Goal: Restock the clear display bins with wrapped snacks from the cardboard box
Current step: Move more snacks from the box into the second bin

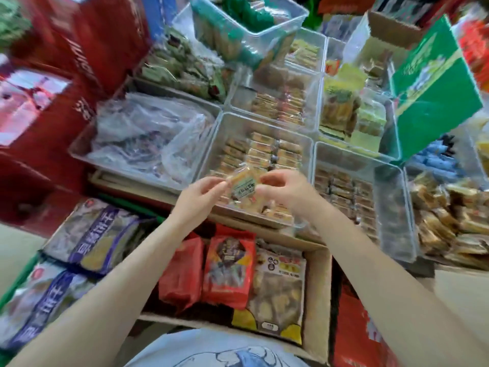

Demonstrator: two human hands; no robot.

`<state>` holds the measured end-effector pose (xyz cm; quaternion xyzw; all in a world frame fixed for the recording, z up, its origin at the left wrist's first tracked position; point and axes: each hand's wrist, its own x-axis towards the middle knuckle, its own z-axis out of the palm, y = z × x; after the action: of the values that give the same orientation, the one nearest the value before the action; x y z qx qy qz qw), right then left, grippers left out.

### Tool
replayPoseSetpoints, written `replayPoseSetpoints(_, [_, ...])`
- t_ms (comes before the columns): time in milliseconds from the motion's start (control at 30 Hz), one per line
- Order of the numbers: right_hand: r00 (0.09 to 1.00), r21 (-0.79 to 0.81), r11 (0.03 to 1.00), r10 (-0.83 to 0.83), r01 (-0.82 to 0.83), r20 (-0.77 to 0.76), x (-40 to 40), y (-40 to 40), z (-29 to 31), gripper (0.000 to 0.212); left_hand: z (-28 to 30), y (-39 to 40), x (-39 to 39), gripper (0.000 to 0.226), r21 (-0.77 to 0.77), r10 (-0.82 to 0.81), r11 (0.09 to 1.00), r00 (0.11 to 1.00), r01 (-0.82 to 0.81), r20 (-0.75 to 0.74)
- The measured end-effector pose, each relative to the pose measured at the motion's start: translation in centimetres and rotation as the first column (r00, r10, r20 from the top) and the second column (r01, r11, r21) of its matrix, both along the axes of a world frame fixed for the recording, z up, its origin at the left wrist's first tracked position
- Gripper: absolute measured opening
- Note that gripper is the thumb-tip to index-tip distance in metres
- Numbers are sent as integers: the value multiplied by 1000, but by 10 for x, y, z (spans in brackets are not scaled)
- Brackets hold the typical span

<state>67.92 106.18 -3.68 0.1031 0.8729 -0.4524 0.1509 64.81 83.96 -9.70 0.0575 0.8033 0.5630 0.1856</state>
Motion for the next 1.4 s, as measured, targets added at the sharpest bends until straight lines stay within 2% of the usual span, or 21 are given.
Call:
replayPoseSetpoints(67, [984, 58, 989, -129, 137, -122, -31, -7, -9, 24, -18, -14, -23, 29, -212, -10, 977, 993, -15, -117])
replayPoseSetpoints(133, [963, 104, 972, -189, 212, -190, -60, -17, -21, 25, -36, -22, -39, 32, -419, -151, 907, 955, 32, -254])
replayPoseSetpoints(233, [962, 115, 963, -227, 245, -152, -91, -36, -49, 22, -60, -26, -46, 43, -555, -318, 825, 902, 111, -292])
replayPoseSetpoints(300, [972, 171, 960, -203, 221, -118, -104, -47, -68, 23, -73, -29, -43, 49, -594, -359, 794, 888, 130, -286])
replayPoseSetpoints(333, [981, 248, 951, -161, 184, -110, -108, -51, -77, 22, -78, -31, -42, 52, -612, -367, 781, 883, 122, -293])
replayPoseSetpoints(400, [996, 461, 886, -15, 54, -86, -111, -56, -87, 21, -85, -34, -40, 58, -642, -378, 759, 875, 106, -303])
replayPoseSetpoints(467, [990, 596, 799, 137, -88, -37, -112, -60, -93, 22, -89, -35, -40, 60, -664, -394, 739, 872, 113, -290])
replayPoseSetpoints(600, [945, 713, 650, 322, -262, 53, -120, -70, -94, 18, -90, -33, -39, 62, -692, -394, 717, 868, 85, -301])
replayPoseSetpoints(767, [911, 788, 491, 358, -370, 204, -135, -85, -101, 20, -90, -34, -39, 62, -695, -398, 713, 870, 94, -290])
replayPoseSetpoints(833, [898, 824, 431, 394, -369, 196, -127, -92, -110, 27, -89, -34, -40, 62, -701, -404, 707, 869, 97, -287])
replayPoseSetpoints(900, [891, 878, 370, 437, -303, 123, -111, -91, -122, 33, -89, -33, -39, 62, -701, -397, 707, 871, 89, -290])
replayPoseSetpoints(1000, [899, 882, 417, 438, -218, 15, -87, -84, -138, 46, -89, -33, -38, 63, -692, -375, 719, 877, 69, -302])
replayPoseSetpoints(1133, [894, 725, 653, 432, -219, -119, -70, -69, -126, 34, -78, -32, -35, 59, -650, -367, 753, 884, 100, -290])
replayPoseSetpoints(1233, [911, 606, 775, 363, -178, -197, -43, -39, -98, 26, -60, -30, -13, 51, -602, -339, 795, 880, 78, -334])
replayPoseSetpoints(1333, [948, 459, 870, 278, -180, -156, 7, 6, -66, 22, -45, -7, 34, 40, -529, -301, 845, 885, 75, -355])
replayPoseSetpoints(1400, [956, 422, 887, 264, -188, -129, 56, 42, -39, 20, -29, 29, 74, 36, -466, -314, 870, 907, 158, -279])
